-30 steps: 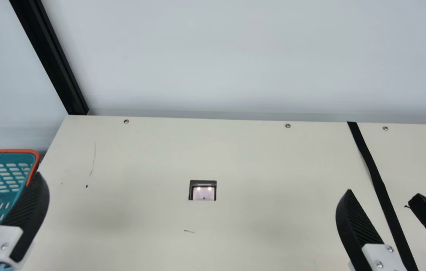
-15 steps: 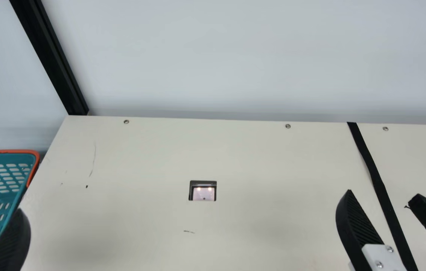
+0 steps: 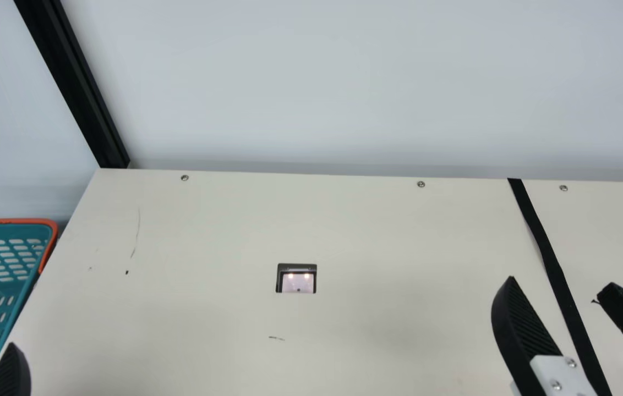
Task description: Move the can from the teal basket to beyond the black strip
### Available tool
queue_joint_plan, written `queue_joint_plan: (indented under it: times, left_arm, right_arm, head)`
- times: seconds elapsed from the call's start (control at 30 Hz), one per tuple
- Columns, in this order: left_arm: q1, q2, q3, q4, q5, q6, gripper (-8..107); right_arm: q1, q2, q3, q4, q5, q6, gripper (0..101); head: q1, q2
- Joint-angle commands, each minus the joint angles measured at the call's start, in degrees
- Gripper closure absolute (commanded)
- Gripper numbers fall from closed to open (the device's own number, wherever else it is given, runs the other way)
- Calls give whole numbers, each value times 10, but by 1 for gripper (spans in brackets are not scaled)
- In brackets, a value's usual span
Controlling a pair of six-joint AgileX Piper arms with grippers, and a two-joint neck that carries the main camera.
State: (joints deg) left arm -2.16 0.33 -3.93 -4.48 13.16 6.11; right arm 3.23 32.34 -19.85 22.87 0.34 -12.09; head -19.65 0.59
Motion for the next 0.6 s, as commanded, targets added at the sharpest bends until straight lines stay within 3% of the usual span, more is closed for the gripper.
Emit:
queue_joint_plan:
  times: [0.0,0.2,0.37,0.4,0.5,0.57]
  left_arm:
    - [0,0,0,0,0,0,9]
    - [0,0,0,0,0,0,9]
    - [0,0,0,0,0,0,9]
    - [0,0,0,0,0,0,9]
    - [0,0,0,0,0,0,9]
    - [0,0,0,0,0,0,9]
  right_arm:
    - [-4,-15,-2,-1,7,6,0]
    - [-31,-106,7,-6,57,25,0]
    - [-56,-194,52,-17,113,39,0]
    - [-53,-146,33,-15,92,37,0]
    - [-56,-186,53,-20,122,40,0]
    - [-56,-195,53,-20,119,40,0]
  head:
    - [-17,10]
    - [-17,10]
    - [-17,10]
    - [-17,10]
    - [-17,10]
    - [-17,10]
